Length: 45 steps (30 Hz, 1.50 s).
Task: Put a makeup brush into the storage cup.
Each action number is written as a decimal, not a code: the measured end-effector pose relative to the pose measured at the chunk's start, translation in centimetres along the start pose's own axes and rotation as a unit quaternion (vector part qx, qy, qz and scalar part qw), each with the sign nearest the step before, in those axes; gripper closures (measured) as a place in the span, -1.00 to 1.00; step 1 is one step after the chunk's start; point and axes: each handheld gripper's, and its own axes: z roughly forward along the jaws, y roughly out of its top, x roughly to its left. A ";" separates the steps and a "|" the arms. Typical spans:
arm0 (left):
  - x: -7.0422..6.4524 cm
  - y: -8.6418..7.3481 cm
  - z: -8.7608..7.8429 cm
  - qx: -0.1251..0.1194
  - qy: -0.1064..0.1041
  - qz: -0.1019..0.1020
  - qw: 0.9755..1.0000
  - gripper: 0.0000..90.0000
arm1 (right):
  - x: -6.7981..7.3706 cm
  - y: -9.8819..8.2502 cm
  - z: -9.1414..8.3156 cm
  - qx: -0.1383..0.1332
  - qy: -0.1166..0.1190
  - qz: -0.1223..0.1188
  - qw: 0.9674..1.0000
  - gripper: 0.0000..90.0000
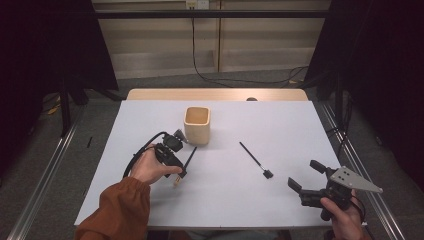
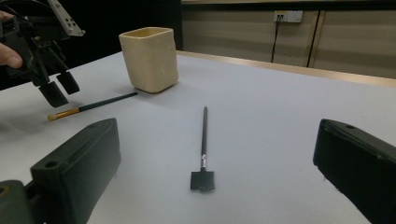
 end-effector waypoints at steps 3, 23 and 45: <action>0.1 0.0 0.1 0.008 -0.015 -0.014 1.000 0.05 | 0.0 0.0 0.0 0.000 0.001 0.000 1.000 -1.00; -0.7 0.9 2.0 0.044 -0.009 -0.017 0.999 0.54 | 0.1 -0.1 0.0 0.004 0.002 0.000 1.000 -1.00; -0.4 0.9 2.1 0.045 0.003 -0.044 0.998 0.88 | 0.1 -0.1 0.1 0.005 0.008 -0.001 1.000 -1.00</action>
